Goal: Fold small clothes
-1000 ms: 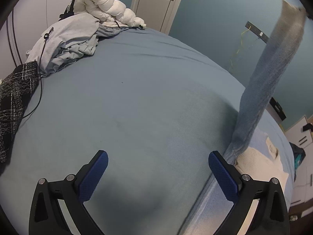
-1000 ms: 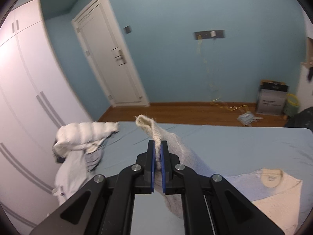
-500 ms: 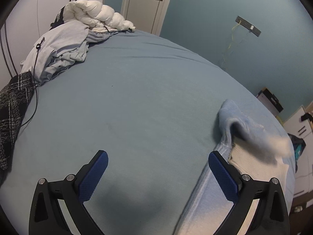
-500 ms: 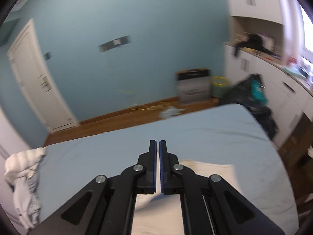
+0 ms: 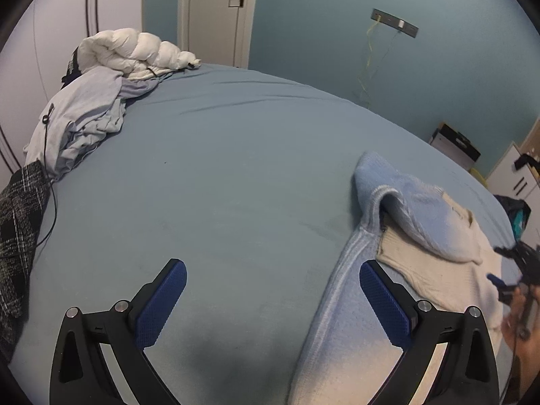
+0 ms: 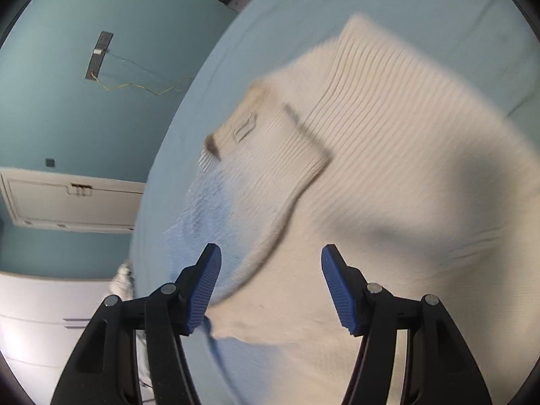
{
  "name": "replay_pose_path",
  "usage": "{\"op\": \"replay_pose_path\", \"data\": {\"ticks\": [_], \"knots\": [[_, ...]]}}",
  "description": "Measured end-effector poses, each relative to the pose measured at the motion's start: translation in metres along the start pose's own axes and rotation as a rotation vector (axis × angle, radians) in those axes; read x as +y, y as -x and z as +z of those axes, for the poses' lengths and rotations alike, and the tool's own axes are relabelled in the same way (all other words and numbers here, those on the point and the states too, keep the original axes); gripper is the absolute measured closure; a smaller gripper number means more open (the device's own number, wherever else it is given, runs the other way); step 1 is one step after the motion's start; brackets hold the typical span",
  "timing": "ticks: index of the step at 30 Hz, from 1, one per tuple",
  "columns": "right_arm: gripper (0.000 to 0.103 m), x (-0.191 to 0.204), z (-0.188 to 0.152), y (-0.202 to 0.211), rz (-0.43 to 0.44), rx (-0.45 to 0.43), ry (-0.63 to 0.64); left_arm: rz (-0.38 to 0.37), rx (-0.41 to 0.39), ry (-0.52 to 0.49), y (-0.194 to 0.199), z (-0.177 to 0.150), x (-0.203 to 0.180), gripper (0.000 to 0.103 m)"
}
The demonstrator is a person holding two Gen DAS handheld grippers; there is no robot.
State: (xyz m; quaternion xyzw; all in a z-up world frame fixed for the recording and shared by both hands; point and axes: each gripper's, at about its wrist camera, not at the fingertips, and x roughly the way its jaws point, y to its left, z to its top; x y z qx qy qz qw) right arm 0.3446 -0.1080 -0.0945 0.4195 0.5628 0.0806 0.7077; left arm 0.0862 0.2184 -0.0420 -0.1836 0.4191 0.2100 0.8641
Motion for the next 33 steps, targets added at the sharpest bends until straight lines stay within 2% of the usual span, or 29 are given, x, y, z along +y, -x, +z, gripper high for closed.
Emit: {"op": "replay_pose_path", "data": {"ticks": [4,5,9,10,11,12,13,14,16,19,23,26,29,32,33], "knots": [[0.045,-0.004,0.021,-0.039,-0.055,-0.014,-0.019,-0.029,0.014,-0.059,-0.006,-0.003,-0.015,0.0],[0.045,-0.012,0.037,-0.04,-0.07,-0.021,-0.027,-0.043,0.021,-0.073,-0.008,-0.003,-0.019,0.0],[0.048,-0.011,0.049,-0.047,-0.118,-0.09,0.014,-0.079,0.058,-0.131,-0.016,-0.007,-0.034,0.0],[0.052,-0.01,0.05,-0.047,-0.147,-0.107,0.04,-0.083,0.062,-0.146,-0.018,-0.009,-0.038,0.0],[0.066,-0.009,0.051,-0.048,-0.178,-0.116,0.06,-0.083,0.063,-0.154,-0.019,-0.01,-0.041,0.0],[0.087,-0.008,0.052,-0.044,-0.214,-0.124,0.079,-0.083,0.065,-0.16,-0.02,-0.011,-0.043,0.0],[0.095,-0.006,0.053,-0.043,-0.253,-0.134,0.102,-0.083,0.07,-0.162,-0.021,-0.012,-0.044,0.0],[0.097,-0.003,0.054,-0.041,-0.26,-0.138,0.127,-0.088,0.074,-0.162,-0.022,-0.013,-0.045,0.0],[0.098,0.007,0.052,-0.027,-0.254,-0.178,0.207,-0.104,0.089,-0.158,-0.024,-0.014,-0.046,0.0],[0.099,0.033,0.047,-0.006,-0.297,-0.224,0.325,-0.118,0.1,-0.153,-0.024,-0.016,-0.048,0.0],[0.099,0.081,0.037,0.061,-0.175,-0.365,0.443,-0.127,0.092,-0.172,-0.018,-0.017,-0.051,0.0],[0.099,0.1,0.032,0.118,-0.112,-0.459,0.527,-0.124,0.093,-0.189,-0.016,-0.018,-0.055,0.0],[0.099,0.09,0.036,0.164,-0.103,-0.536,0.544,-0.12,0.089,-0.214,-0.012,-0.02,-0.061,0.0],[0.099,0.056,0.044,0.179,-0.142,-0.575,0.53,-0.124,0.086,-0.242,-0.009,-0.023,-0.069,0.0],[0.098,0.042,0.048,0.17,-0.155,-0.566,0.521,-0.127,0.086,-0.252,-0.008,-0.025,-0.072,0.0]]}}
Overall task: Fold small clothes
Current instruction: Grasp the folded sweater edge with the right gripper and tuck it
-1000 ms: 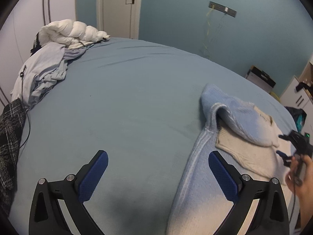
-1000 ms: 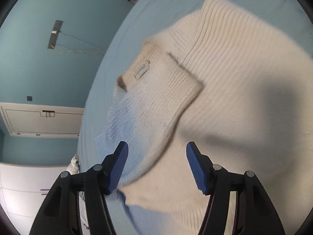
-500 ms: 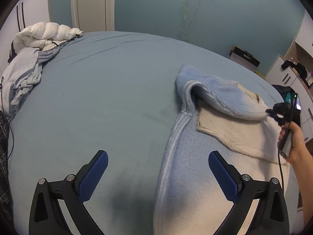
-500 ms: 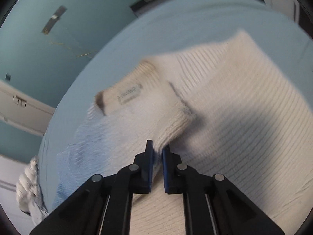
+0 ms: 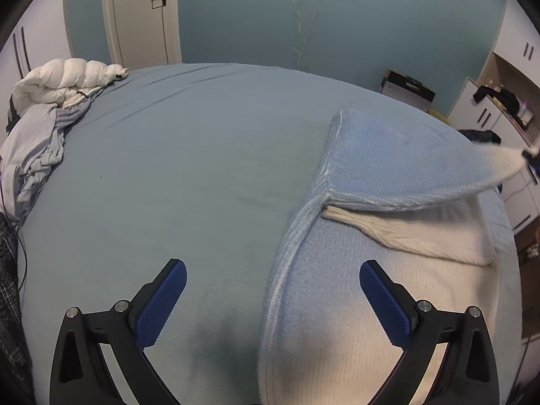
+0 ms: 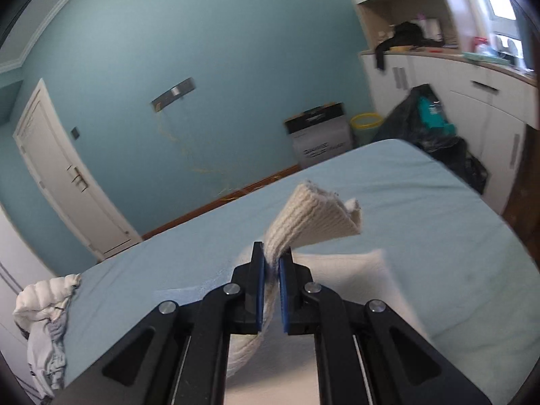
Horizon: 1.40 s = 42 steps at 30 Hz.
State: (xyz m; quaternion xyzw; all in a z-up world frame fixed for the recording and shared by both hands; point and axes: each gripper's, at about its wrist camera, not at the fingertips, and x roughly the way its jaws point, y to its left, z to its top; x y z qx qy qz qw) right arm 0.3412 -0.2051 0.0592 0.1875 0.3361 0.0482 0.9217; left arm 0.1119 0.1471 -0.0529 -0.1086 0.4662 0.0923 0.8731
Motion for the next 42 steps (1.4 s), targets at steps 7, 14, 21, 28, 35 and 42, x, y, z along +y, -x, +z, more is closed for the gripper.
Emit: {"op": "replay_pose_path", "data": {"ticks": [7,14,21,28,35,42], "knots": [[0.054,-0.1,-0.08,-0.059,-0.281,0.333,-0.047,0.014,0.03,-0.082,-0.008,-0.003,-0.022,0.0],[0.042,-0.101,-0.103,-0.061,0.006,0.451,-0.286,0.004,0.035,-0.1,-0.009,-0.005,-0.032,0.0],[0.045,-0.09,-0.135,-0.1,0.032,0.53,-0.357,0.0,0.037,-0.11,-0.009,-0.008,-0.037,0.0],[0.057,-0.047,-0.137,-0.097,-0.155,0.597,-0.126,0.006,0.064,-0.125,-0.018,-0.01,-0.042,0.0],[0.057,-0.062,-0.161,-0.119,0.125,0.693,-0.593,0.01,0.059,-0.127,-0.017,-0.012,-0.049,0.0],[0.096,-0.061,-0.148,-0.119,0.13,0.591,-0.533,0.021,0.039,-0.147,-0.014,-0.013,-0.053,0.0]]}}
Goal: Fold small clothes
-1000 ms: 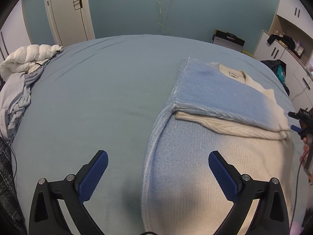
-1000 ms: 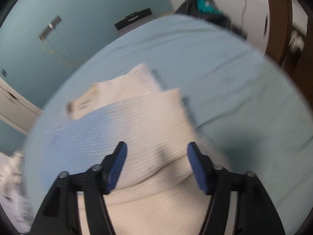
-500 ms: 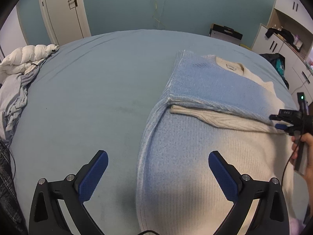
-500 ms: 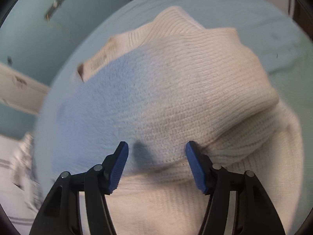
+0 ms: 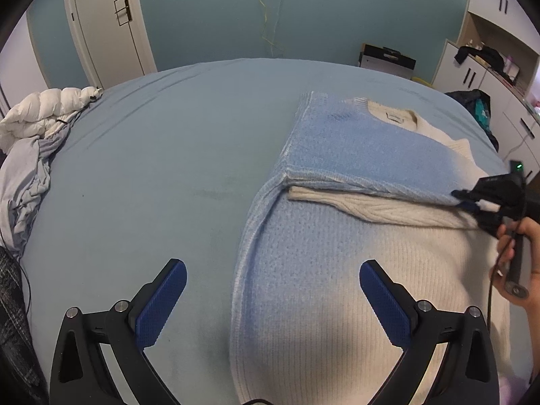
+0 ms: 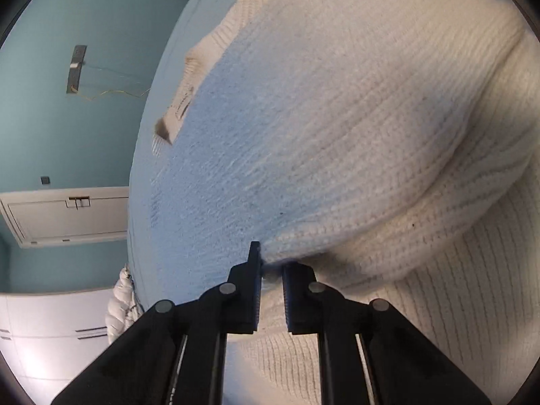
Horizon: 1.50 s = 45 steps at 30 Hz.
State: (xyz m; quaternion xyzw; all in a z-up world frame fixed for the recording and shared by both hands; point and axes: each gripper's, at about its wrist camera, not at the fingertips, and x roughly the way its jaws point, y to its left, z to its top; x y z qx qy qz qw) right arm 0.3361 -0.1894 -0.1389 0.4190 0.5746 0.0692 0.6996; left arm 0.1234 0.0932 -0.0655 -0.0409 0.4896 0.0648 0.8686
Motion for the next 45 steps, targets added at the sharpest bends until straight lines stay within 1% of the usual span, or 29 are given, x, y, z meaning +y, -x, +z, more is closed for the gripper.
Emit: {"op": "replay_pose_path", "data": {"ticks": [3,5,7,8,9,10,11,12,14,15,16,18,20,21,22,24,25,28,30,32,33,34,35,37,38,40,43,44,45], "knots": [[0.096,0.026,-0.019,0.022,-0.036,-0.07,0.157,0.007,0.01,0.001,-0.003,0.0,0.001,0.0],[0.097,0.027,-0.02,0.02,-0.078,-0.072,0.202,0.002,0.013,0.009,-0.004,0.0,0.003,0.0],[0.096,0.018,-0.014,-0.001,-0.119,-0.056,0.196,0.001,0.015,0.011,-0.004,0.0,0.002,0.0],[0.092,0.01,-0.011,-0.016,-0.163,-0.019,0.187,0.002,0.015,0.01,-0.004,0.0,0.002,0.0],[0.079,0.0,-0.009,-0.026,-0.198,0.022,0.162,0.003,0.015,0.006,-0.004,0.0,0.001,0.0],[0.071,-0.008,-0.012,-0.024,-0.193,0.038,0.125,0.003,0.013,0.001,-0.003,0.0,0.001,0.0],[0.06,-0.013,-0.014,-0.017,-0.165,0.035,0.07,0.002,0.01,-0.003,-0.002,-0.001,-0.001,0.0],[0.053,-0.013,-0.014,-0.007,-0.134,0.03,0.049,0.001,0.008,-0.004,-0.002,0.0,-0.001,0.0],[0.052,-0.012,-0.012,0.015,-0.07,-0.01,0.063,-0.001,0.011,-0.001,-0.003,0.001,-0.002,0.0],[0.052,-0.012,-0.007,0.026,-0.055,-0.047,0.069,-0.002,0.013,-0.001,-0.004,0.0,-0.002,0.0],[0.052,-0.014,0.003,0.042,-0.069,-0.112,0.072,-0.003,0.017,-0.004,-0.005,0.0,-0.003,0.0],[0.051,-0.021,0.019,0.056,-0.15,-0.201,0.09,0.004,0.022,-0.016,-0.007,-0.001,-0.006,0.0],[0.051,-0.019,0.038,0.057,-0.281,-0.248,0.144,0.009,0.021,-0.02,-0.007,-0.001,-0.008,0.0],[0.051,-0.015,0.049,0.051,-0.376,-0.258,0.203,0.007,0.02,-0.021,-0.007,-0.001,-0.008,0.0],[0.052,-0.011,0.058,0.039,-0.499,-0.25,0.266,0.002,0.022,-0.019,-0.008,-0.001,-0.009,0.0],[0.052,-0.008,0.069,0.012,-0.69,-0.21,0.358,-0.008,0.031,-0.015,-0.012,-0.001,-0.01,0.0],[0.052,-0.009,0.07,-0.005,-0.751,-0.179,0.419,-0.01,0.04,-0.014,-0.014,-0.002,-0.01,0.0],[0.049,-0.005,0.066,-0.013,-0.811,-0.226,0.517,0.005,0.054,-0.027,-0.02,-0.005,-0.015,0.0],[0.049,0.002,0.069,-0.015,-0.811,-0.202,0.507,0.02,0.063,-0.045,-0.021,-0.006,-0.019,0.0],[0.048,0.004,0.068,-0.004,-0.749,-0.123,0.445,0.037,0.068,-0.074,-0.018,-0.01,-0.024,0.0],[0.048,0.002,0.067,0.011,-0.667,-0.099,0.401,0.046,0.069,-0.094,-0.015,-0.012,-0.027,0.0],[0.048,0.002,0.063,0.031,-0.557,-0.072,0.351,0.057,0.067,-0.121,-0.011,-0.016,-0.03,0.0],[0.047,0.003,0.059,0.044,-0.49,-0.048,0.326,0.067,0.063,-0.145,-0.006,-0.018,-0.033,0.0],[0.043,0.005,0.048,0.073,-0.413,0.009,0.31,0.07,0.059,-0.183,0.006,-0.025,-0.037,0.0],[0.042,0.004,0.038,0.093,-0.392,0.039,0.324,0.06,0.062,-0.188,0.012,-0.028,-0.038,0.0],[0.041,0.002,0.025,0.127,-0.388,0.054,0.369,0.03,0.087,-0.188,0.023,-0.037,-0.038,0.0],[0.028,-0.007,-0.001,0.183,-0.391,0.009,0.437,-0.024,0.122,-0.212,0.041,-0.05,-0.037,0.0],[0.022,-0.022,-0.012,0.187,-0.38,-0.015,0.44,-0.027,0.125,-0.221,0.047,-0.055,-0.036,0.0],[0.019,-0.031,-0.022,0.197,-0.375,-0.039,0.44,-0.027,0.133,-0.232,0.053,-0.061,-0.033,0.0]]}}
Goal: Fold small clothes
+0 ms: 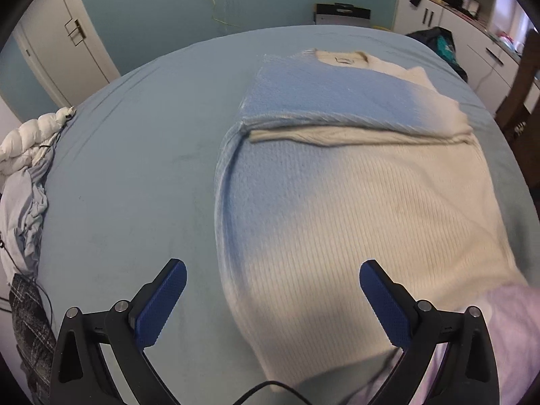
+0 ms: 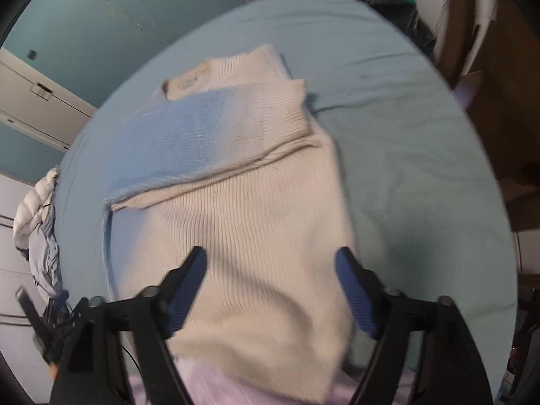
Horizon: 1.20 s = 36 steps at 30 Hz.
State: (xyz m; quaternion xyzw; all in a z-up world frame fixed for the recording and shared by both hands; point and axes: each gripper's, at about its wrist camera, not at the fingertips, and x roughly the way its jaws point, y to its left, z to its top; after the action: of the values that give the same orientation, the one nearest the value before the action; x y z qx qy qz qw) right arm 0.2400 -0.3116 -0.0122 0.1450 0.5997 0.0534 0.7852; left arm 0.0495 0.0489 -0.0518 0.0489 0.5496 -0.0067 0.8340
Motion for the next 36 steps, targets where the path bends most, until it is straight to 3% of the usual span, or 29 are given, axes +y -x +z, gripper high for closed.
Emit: {"op": "replay_pose_path", "data": {"ticks": [8,12,17,20,23,26,28,30,33,35,36], "knots": [[0.019,-0.053,-0.051,0.018,0.021,-0.09,-0.106,-0.025,0.13,0.132,-0.017,-0.061,0.04,0.0],[0.019,-0.074,-0.073,-0.006,0.085,0.006,-0.163,-0.072,0.196,0.186,-0.046,-0.079,0.061,0.0],[0.019,-0.088,-0.078,-0.047,0.042,0.095,-0.215,-0.163,0.309,0.343,-0.092,-0.092,0.087,0.0],[0.019,-0.092,-0.076,-0.059,0.034,0.117,-0.245,-0.235,0.387,0.375,-0.12,-0.098,0.085,0.0],[0.019,-0.09,-0.076,-0.066,0.025,0.13,-0.257,-0.253,0.44,0.374,-0.135,-0.108,0.075,0.0],[0.019,-0.088,-0.077,-0.068,0.039,0.135,-0.254,-0.217,0.463,0.346,-0.145,-0.111,0.06,0.0],[0.019,-0.086,-0.077,-0.067,0.038,0.13,-0.244,-0.176,0.45,0.343,-0.145,-0.109,0.052,0.001],[0.019,-0.087,-0.078,-0.066,0.049,0.126,-0.245,-0.184,0.423,0.337,-0.143,-0.105,0.042,0.003],[0.019,-0.092,-0.081,-0.069,0.06,0.136,-0.264,-0.193,0.399,0.281,-0.138,-0.1,0.024,0.023],[0.019,-0.096,-0.084,-0.073,0.082,0.158,-0.28,-0.185,0.376,0.234,-0.134,-0.096,0.012,0.052],[0.019,-0.097,-0.086,-0.076,0.099,0.174,-0.288,-0.196,0.362,0.221,-0.132,-0.095,0.008,0.061]]}}
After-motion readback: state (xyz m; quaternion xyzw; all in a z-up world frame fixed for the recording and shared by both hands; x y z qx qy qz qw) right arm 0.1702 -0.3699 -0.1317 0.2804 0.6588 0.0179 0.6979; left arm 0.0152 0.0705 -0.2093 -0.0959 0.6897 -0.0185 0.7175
